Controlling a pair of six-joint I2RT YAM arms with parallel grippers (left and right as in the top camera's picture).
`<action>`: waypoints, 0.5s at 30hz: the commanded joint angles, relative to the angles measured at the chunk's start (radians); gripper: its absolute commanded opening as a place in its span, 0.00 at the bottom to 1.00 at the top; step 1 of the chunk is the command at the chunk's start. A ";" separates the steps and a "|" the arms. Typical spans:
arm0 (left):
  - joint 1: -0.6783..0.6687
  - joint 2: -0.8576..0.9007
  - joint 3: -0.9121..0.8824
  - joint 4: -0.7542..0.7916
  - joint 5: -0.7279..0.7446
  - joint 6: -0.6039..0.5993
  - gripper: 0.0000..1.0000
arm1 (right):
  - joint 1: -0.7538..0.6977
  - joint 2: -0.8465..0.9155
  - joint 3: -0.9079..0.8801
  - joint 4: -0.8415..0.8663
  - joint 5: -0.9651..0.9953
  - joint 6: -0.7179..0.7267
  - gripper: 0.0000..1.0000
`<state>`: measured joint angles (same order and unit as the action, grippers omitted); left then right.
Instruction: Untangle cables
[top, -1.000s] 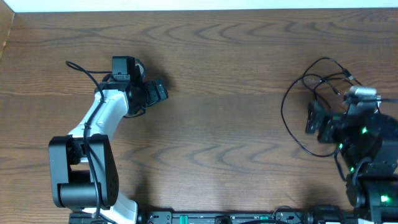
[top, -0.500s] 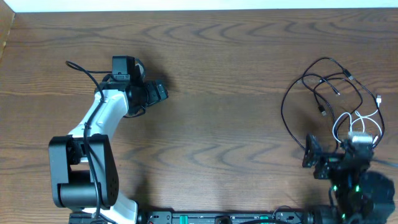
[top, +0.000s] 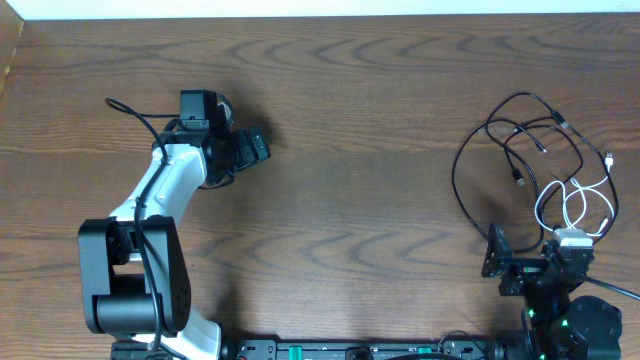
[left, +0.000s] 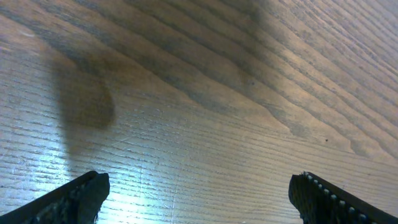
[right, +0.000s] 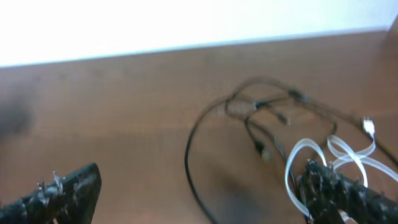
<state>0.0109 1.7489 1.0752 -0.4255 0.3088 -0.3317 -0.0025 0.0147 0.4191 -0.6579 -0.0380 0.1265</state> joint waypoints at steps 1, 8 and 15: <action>-0.002 0.009 0.000 -0.003 -0.007 0.017 0.98 | 0.004 -0.010 -0.052 0.155 -0.006 0.011 0.99; -0.002 0.009 0.000 -0.003 -0.007 0.017 0.98 | 0.004 -0.010 -0.209 0.605 -0.006 0.011 0.99; -0.002 0.009 0.000 -0.003 -0.007 0.017 0.98 | 0.004 -0.010 -0.306 0.716 -0.006 0.011 0.99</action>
<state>0.0109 1.7489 1.0752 -0.4255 0.3084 -0.3317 -0.0025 0.0109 0.1478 0.0185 -0.0380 0.1291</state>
